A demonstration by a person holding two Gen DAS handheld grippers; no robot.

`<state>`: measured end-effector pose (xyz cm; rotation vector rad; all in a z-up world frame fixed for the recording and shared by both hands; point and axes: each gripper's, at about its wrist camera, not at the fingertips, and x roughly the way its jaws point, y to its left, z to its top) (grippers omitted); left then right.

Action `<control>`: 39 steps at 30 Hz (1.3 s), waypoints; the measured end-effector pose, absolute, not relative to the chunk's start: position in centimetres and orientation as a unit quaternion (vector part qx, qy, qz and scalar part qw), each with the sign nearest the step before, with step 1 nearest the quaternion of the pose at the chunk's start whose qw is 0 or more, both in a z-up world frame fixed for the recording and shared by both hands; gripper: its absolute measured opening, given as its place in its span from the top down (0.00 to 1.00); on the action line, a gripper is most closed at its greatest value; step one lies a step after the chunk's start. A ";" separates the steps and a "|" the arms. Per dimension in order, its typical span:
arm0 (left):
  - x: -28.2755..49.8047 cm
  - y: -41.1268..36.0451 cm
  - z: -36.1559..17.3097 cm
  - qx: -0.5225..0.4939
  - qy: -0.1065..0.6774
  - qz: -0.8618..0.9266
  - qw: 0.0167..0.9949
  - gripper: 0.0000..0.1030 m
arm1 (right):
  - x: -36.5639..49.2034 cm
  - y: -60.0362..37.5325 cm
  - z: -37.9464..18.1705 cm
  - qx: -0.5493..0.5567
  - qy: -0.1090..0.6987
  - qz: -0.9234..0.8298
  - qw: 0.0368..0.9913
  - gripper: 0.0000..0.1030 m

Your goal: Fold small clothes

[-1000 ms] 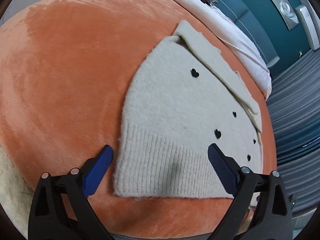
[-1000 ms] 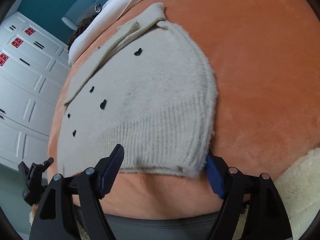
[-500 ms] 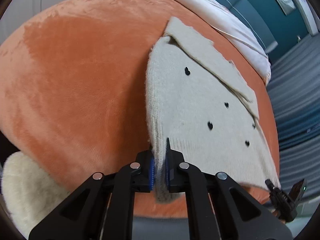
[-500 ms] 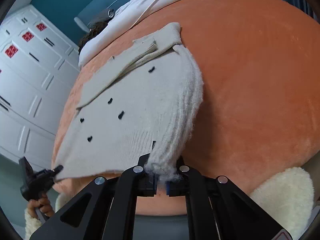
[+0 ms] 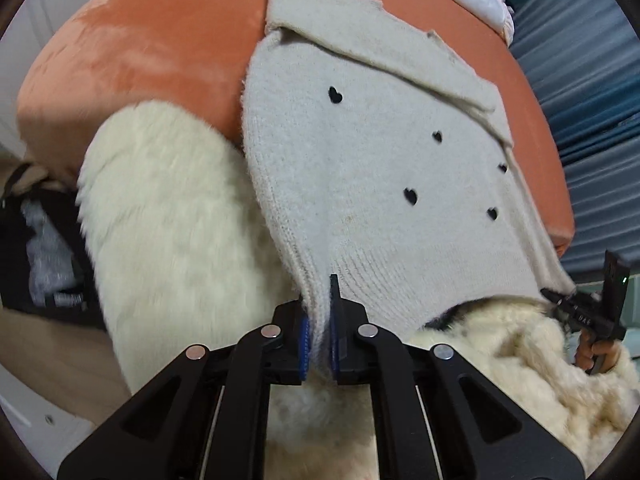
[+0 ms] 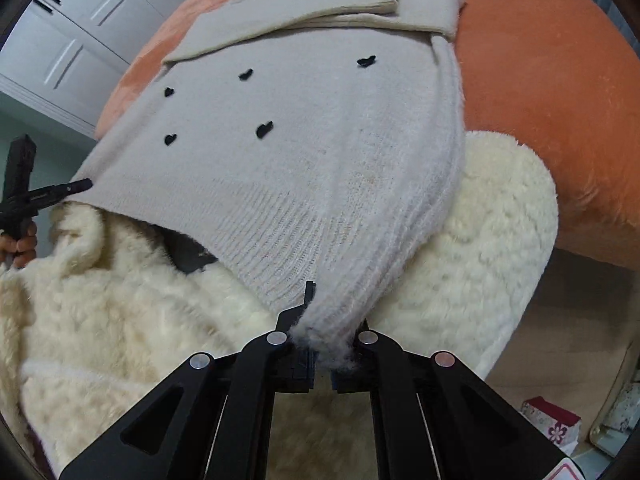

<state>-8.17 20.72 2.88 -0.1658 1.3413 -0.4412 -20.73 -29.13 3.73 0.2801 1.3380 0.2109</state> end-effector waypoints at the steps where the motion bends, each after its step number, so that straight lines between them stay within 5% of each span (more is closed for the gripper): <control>1: -8.3 21.1 4.1 -0.087 0.606 -0.199 0.765 0.94 | -21.1 -29.4 4.7 0.152 0.609 0.104 0.771 0.95; 8: 3.0 17.7 12.9 -0.082 0.440 -0.237 0.862 0.94 | -12.1 -36.1 13.4 0.241 0.410 0.108 0.873 0.95; 11: 9.2 15.4 12.1 -0.087 0.398 -0.215 0.888 0.93 | -5.0 -38.5 12.4 0.281 0.341 0.076 0.894 0.92; 14: 15.2 12.5 7.9 -0.105 0.414 -0.168 0.888 0.87 | 0.1 -40.4 8.3 0.359 0.317 0.013 0.878 0.77; 19: 18.4 12.2 2.9 -0.124 0.447 -0.127 0.877 0.60 | 0.4 -39.9 4.5 0.388 0.295 -0.093 0.868 0.51; 21: 17.7 13.6 2.9 -0.125 0.428 -0.132 0.885 0.26 | -0.3 -39.4 4.4 0.368 0.294 -0.103 0.876 0.42; 24: 18.0 13.7 2.9 -0.106 0.413 -0.152 0.892 0.14 | 0.5 -38.8 4.1 0.281 0.327 -0.113 0.895 0.37; 27: 20.0 12.2 2.0 -0.072 0.423 -0.166 0.888 0.14 | 2.6 -39.1 3.1 0.233 0.351 -0.109 0.900 0.35; 32: 24.5 9.4 -1.5 -0.042 0.475 -0.184 0.860 0.15 | 7.8 -40.0 0.7 0.205 0.392 -0.113 0.890 0.34; 34: 25.2 8.7 -2.4 -0.047 0.490 -0.197 0.848 0.33 | 9.3 -40.4 -0.6 0.219 0.412 -0.112 0.877 0.34; 35: 25.5 8.4 -2.8 -0.042 0.498 -0.202 0.842 0.57 | 9.6 -40.5 -1.2 0.227 0.420 -0.109 0.872 0.34; 36: 25.8 8.1 -3.3 -0.037 0.510 -0.205 0.835 0.82 | 9.8 -40.4 -1.5 0.231 0.425 -0.108 0.868 0.43; 37: 25.8 8.1 -3.4 -0.043 0.517 -0.208 0.830 0.87 | 9.9 -40.2 -1.7 0.229 0.432 -0.104 0.866 0.52; 38: 25.8 8.3 -3.2 -0.054 0.515 -0.211 0.829 0.89 | 9.9 -39.9 -1.8 0.222 0.442 -0.099 0.864 0.81; 39: 25.5 8.6 -2.5 -0.062 0.506 -0.212 0.834 0.90 | 9.9 -39.5 -1.9 0.214 0.450 -0.094 0.862 0.91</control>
